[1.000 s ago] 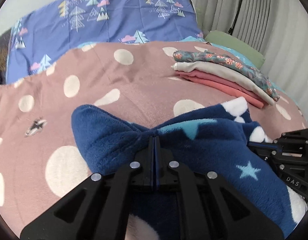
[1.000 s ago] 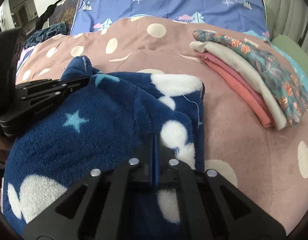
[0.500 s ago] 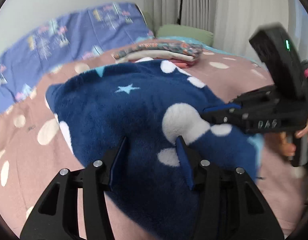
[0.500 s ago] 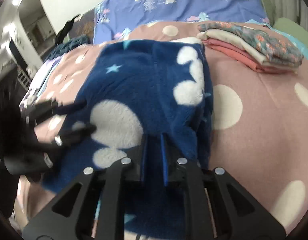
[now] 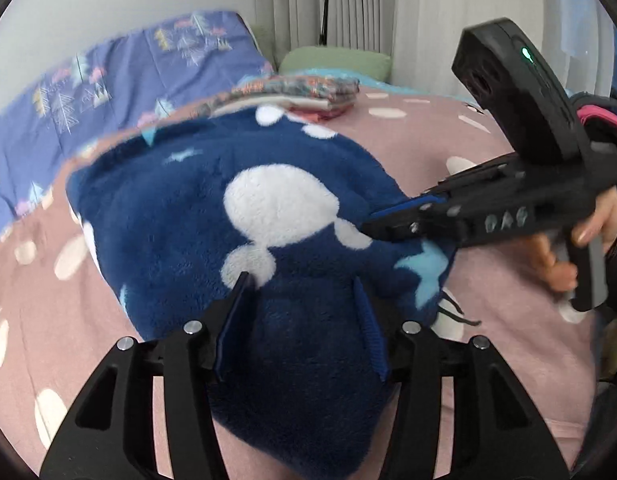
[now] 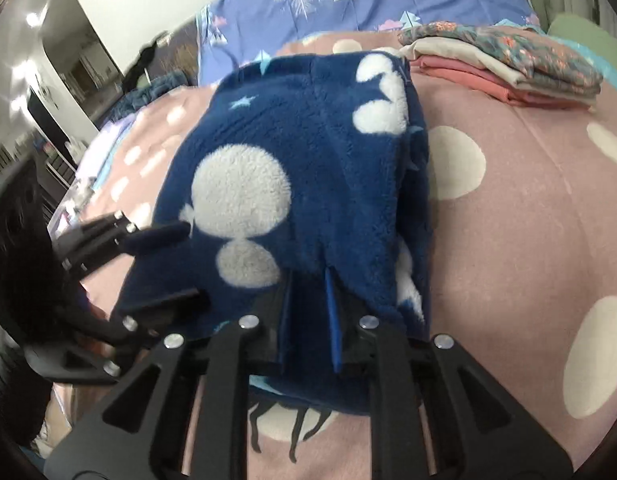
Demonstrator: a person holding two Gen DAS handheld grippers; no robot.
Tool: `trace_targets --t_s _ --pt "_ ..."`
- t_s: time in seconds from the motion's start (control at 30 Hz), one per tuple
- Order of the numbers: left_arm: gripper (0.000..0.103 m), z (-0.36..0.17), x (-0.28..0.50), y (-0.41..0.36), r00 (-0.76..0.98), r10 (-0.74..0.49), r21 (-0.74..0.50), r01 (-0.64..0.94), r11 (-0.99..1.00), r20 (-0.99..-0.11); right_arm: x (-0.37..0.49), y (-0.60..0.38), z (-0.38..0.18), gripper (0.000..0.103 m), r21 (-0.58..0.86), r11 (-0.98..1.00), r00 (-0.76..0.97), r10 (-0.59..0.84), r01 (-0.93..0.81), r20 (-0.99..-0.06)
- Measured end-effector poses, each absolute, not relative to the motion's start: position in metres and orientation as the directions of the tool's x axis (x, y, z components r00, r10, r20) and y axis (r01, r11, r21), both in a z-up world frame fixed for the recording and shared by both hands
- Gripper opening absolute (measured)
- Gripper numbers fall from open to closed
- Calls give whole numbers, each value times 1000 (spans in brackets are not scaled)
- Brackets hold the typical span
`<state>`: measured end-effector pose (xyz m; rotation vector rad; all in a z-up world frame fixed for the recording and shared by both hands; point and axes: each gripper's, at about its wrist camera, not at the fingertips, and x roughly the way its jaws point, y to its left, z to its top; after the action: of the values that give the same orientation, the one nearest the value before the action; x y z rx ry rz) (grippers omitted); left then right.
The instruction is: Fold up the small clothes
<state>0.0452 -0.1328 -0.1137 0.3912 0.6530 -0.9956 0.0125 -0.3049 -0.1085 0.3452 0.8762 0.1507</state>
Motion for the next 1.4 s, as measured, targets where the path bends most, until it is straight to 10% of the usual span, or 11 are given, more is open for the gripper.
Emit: trace_targets --t_s 0.1,0.23,0.7,1.4 --pt "52 -101 47 -127 371 -648 -42 848 529 -665 -6 -324 -90 23 471 880 658 320 58 -681" --pt "52 -92 38 -118 400 -644 -26 838 546 -653 -47 -342 -76 75 525 844 722 296 109 -626" --pt "54 -90 40 -131 412 -639 -69 805 589 -650 -63 -333 -139 89 778 553 626 502 298 -597" --pt "62 -93 39 -134 405 -642 -61 816 575 -651 -15 -330 -145 101 733 530 752 242 427 -613"
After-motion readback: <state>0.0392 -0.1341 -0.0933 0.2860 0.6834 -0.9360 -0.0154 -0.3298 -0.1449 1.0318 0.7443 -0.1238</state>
